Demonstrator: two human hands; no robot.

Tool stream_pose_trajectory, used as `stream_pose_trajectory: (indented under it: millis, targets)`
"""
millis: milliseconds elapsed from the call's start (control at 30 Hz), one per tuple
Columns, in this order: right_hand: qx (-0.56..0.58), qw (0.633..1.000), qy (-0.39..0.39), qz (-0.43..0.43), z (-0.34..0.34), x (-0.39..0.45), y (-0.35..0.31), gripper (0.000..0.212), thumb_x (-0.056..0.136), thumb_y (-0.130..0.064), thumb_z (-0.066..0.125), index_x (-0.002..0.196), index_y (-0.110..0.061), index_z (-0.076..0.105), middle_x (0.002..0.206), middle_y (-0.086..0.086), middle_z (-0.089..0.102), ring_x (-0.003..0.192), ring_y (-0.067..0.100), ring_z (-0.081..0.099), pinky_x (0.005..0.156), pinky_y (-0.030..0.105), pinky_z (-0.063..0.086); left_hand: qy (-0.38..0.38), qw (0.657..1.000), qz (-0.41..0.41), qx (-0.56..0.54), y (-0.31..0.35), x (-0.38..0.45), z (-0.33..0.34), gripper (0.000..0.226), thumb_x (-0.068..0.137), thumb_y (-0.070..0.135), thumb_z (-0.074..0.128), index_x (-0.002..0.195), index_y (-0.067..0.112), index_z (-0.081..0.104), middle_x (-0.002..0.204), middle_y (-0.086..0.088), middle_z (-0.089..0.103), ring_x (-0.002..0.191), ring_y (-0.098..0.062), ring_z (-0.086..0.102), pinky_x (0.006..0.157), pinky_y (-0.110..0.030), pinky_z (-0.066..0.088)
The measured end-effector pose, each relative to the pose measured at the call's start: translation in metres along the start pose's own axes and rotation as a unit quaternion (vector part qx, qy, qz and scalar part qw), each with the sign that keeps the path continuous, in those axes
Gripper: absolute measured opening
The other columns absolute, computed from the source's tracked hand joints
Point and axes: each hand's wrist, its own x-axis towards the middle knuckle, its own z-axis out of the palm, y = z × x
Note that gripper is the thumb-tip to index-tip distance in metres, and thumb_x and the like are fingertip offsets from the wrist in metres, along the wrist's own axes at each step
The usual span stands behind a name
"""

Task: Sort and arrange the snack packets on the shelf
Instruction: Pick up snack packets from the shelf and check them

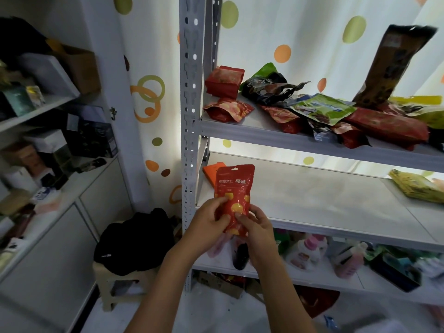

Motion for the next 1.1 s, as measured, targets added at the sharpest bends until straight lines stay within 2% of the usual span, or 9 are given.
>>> stream_pose_trajectory:
  millis: [133, 233, 300, 433, 567, 667, 867, 967, 1100]
  targets:
    - [-0.008, 0.999, -0.032, -0.007, 0.013, -0.004, -0.001, 0.025, 0.093, -0.029, 0.063, 0.113, -0.016, 0.068, 0.113, 0.011, 0.071, 0.109, 0.027, 0.067, 0.090, 0.043, 0.057, 0.001, 0.996, -0.019, -0.089, -0.005, -0.002, 0.000, 0.049, 0.088, 0.007, 0.067, 0.132, 0.021, 0.052, 0.127, 0.008, 0.057, 0.116, -0.003, 0.054, 0.080, -0.014, 0.051]
    - [-0.020, 0.999, -0.049, -0.010, 0.016, -0.007, -0.007, 0.029, 0.100, -0.028, 0.048, 0.111, -0.014, 0.070, 0.108, 0.009, 0.072, 0.103, 0.020, 0.068, 0.085, 0.038, 0.057, 0.017, 0.987, -0.035, -0.153, -0.010, -0.003, -0.005, 0.044, 0.083, 0.007, 0.073, 0.123, 0.020, 0.058, 0.121, 0.005, 0.065, 0.115, -0.009, 0.060, 0.088, -0.023, 0.054]
    - [-0.056, 0.997, -0.034, -0.040, 0.017, -0.009, -0.006, 0.024, 0.098, -0.015, 0.050, 0.106, -0.014, 0.073, 0.106, 0.008, 0.073, 0.105, 0.024, 0.067, 0.089, 0.040, 0.057, 0.019, 0.982, -0.036, -0.186, -0.009, -0.005, -0.009, 0.043, 0.081, 0.013, 0.076, 0.121, 0.020, 0.060, 0.119, 0.005, 0.067, 0.110, -0.007, 0.064, 0.085, -0.024, 0.056]
    - [-0.073, 0.993, -0.005, -0.090, 0.021, -0.010, 0.003, 0.029, 0.089, 0.008, 0.055, 0.103, -0.010, 0.072, 0.106, 0.012, 0.072, 0.104, 0.032, 0.066, 0.079, 0.036, 0.060, 0.029, 0.975, -0.032, -0.217, -0.007, -0.008, -0.012, 0.037, 0.084, 0.008, 0.072, 0.118, 0.021, 0.061, 0.115, 0.006, 0.069, 0.104, -0.006, 0.066, 0.079, -0.021, 0.055]
    - [-0.114, 0.990, 0.002, -0.086, 0.024, -0.008, 0.008, 0.045, 0.084, -0.009, 0.072, 0.124, -0.026, 0.057, 0.124, -0.002, 0.063, 0.113, 0.018, 0.062, 0.089, 0.041, 0.058, 0.065, 0.953, -0.086, -0.285, -0.008, -0.008, -0.015, 0.026, 0.093, 0.017, 0.060, 0.115, 0.031, 0.063, 0.112, -0.001, 0.070, 0.101, -0.020, 0.069, 0.083, -0.037, 0.057]
    - [-0.115, 0.992, -0.014, -0.047, 0.025, -0.011, 0.002, 0.062, 0.079, -0.019, 0.081, 0.132, -0.024, 0.049, 0.124, -0.002, 0.062, 0.110, 0.017, 0.064, 0.084, 0.031, 0.058, 0.068, 0.927, -0.100, -0.354, -0.004, -0.008, -0.018, 0.023, 0.099, 0.018, 0.049, 0.118, 0.023, 0.061, 0.108, -0.005, 0.071, 0.095, -0.020, 0.071, 0.074, -0.031, 0.056]
    - [-0.087, 0.993, -0.019, -0.080, 0.023, -0.017, -0.001, 0.059, 0.078, -0.013, 0.080, 0.129, -0.026, 0.052, 0.115, -0.003, 0.067, 0.102, 0.015, 0.069, 0.071, 0.022, 0.058, 0.047, 0.945, -0.069, -0.315, -0.006, -0.013, -0.018, 0.023, 0.099, 0.023, 0.049, 0.114, 0.034, 0.062, 0.108, 0.004, 0.073, 0.100, -0.014, 0.070, 0.077, -0.026, 0.055]
    - [-0.075, 0.994, -0.005, -0.082, 0.019, -0.018, -0.004, 0.058, 0.079, -0.010, 0.079, 0.130, -0.024, 0.053, 0.115, 0.000, 0.068, 0.100, 0.016, 0.070, 0.073, 0.026, 0.059, 0.037, 0.955, -0.053, -0.289, -0.006, -0.014, -0.015, 0.024, 0.098, 0.025, 0.051, 0.117, 0.034, 0.062, 0.107, 0.009, 0.073, 0.099, -0.011, 0.070, 0.074, -0.022, 0.055]
    - [-0.041, 0.996, 0.006, -0.076, 0.012, -0.020, -0.009, 0.053, 0.081, -0.011, 0.077, 0.127, -0.022, 0.055, 0.111, 0.002, 0.071, 0.094, 0.017, 0.072, 0.074, 0.031, 0.060, 0.080, 0.965, -0.022, -0.251, -0.006, -0.010, -0.014, 0.027, 0.092, 0.020, 0.061, 0.118, 0.024, 0.066, 0.115, -0.001, 0.068, 0.095, -0.008, 0.070, 0.070, -0.016, 0.054]
